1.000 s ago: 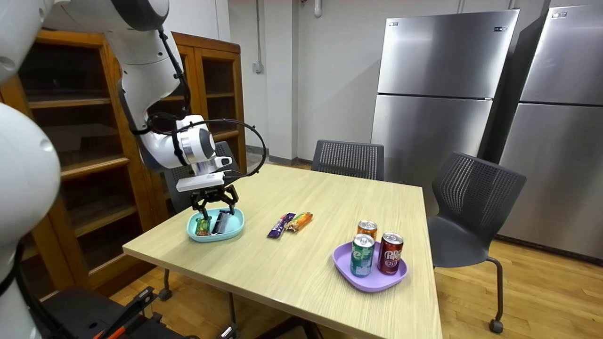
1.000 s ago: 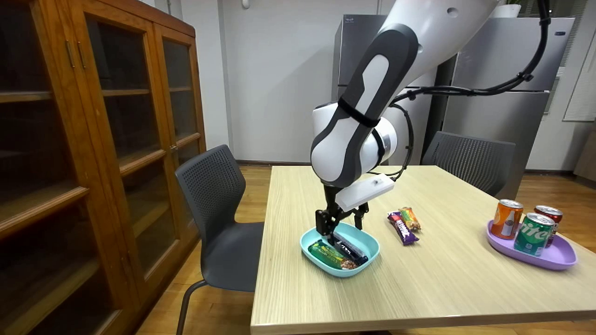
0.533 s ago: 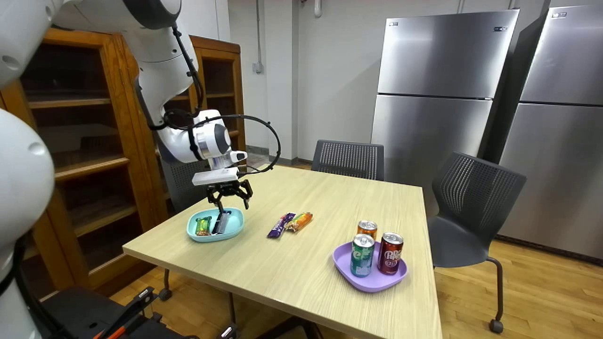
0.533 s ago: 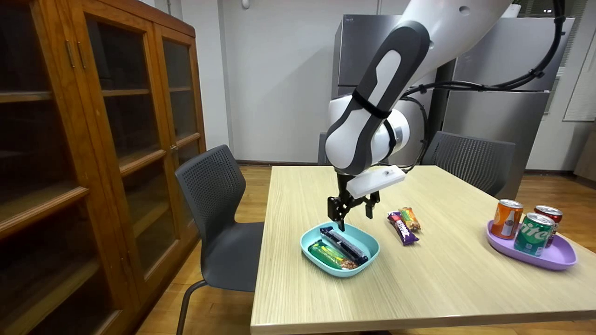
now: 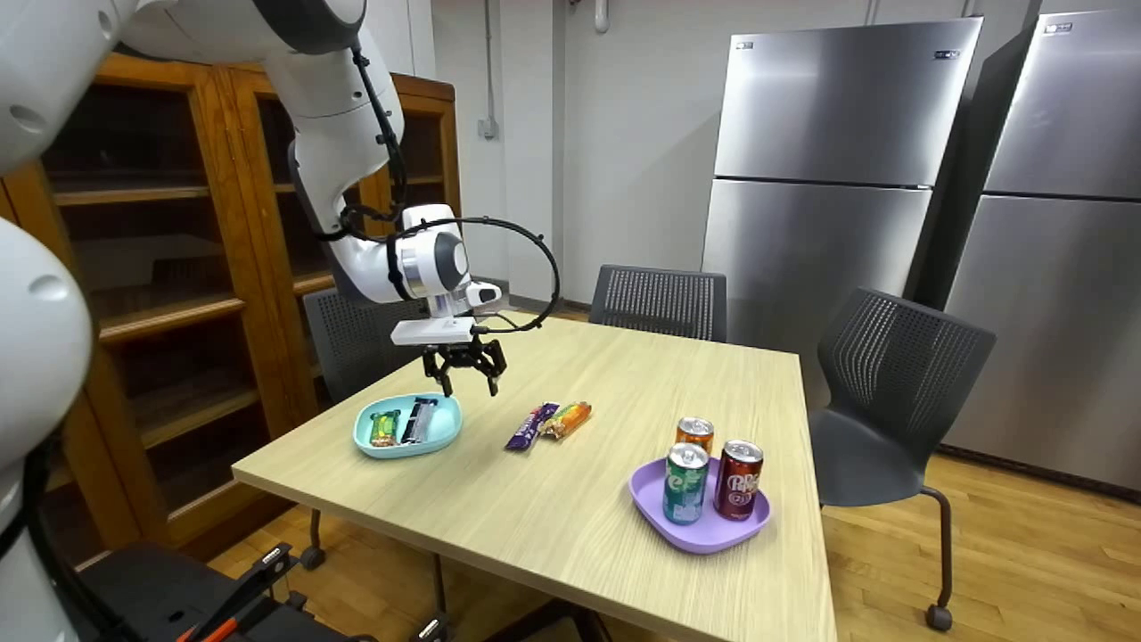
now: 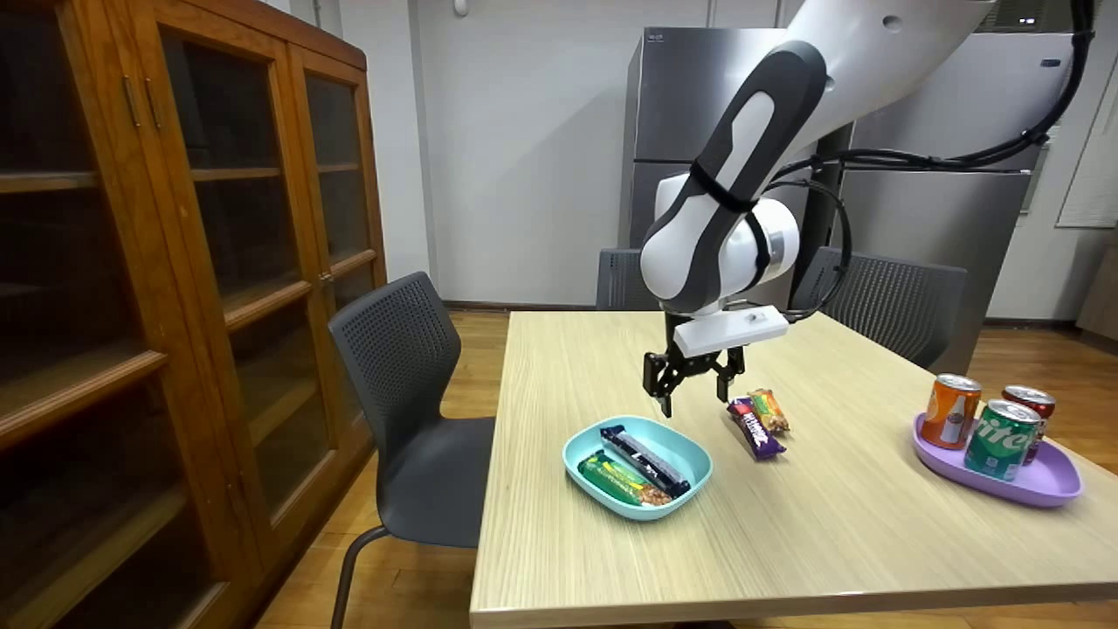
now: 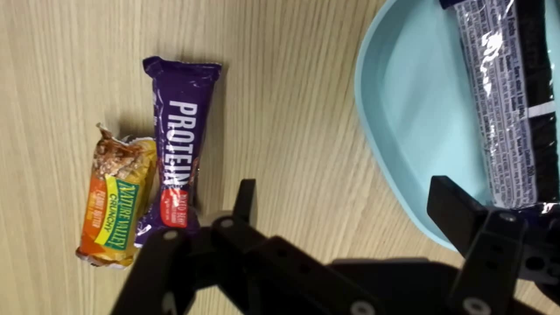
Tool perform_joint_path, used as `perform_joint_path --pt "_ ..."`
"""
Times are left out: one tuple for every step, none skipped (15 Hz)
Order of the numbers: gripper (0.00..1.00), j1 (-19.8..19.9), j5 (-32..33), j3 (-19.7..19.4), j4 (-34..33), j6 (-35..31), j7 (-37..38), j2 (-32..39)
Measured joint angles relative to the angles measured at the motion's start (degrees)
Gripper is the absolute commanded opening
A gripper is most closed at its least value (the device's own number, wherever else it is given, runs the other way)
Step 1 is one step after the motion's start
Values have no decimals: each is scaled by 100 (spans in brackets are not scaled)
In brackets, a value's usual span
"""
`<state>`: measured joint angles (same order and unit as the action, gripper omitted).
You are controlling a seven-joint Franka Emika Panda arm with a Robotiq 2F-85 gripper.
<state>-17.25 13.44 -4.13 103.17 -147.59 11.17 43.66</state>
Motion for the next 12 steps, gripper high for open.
perform_joint_path --pt "100 38 -81 -23 -17 -1 44 8" --pt "100 79 -149 -37 -33 -1 100 17" --pt "100 117 -216 -53 -48 -1 150 27" --pt "100 156 -284 -66 -69 -1 193 42" --pt "100 188 -350 -84 -93 -1 240 62" --pt "100 214 -419 -103 -128 -3 313 92" --pt "100 235 -486 -120 -167 -6 389 129" --pt "100 249 -541 -139 -210 -14 468 173" --pt "100 256 -580 -166 -253 -26 554 220" --pt "100 263 -617 -189 -303 -29 627 268" --pt "100 271 -651 -210 -356 -29 680 319" --pt "100 282 -687 -233 -411 -29 711 372"
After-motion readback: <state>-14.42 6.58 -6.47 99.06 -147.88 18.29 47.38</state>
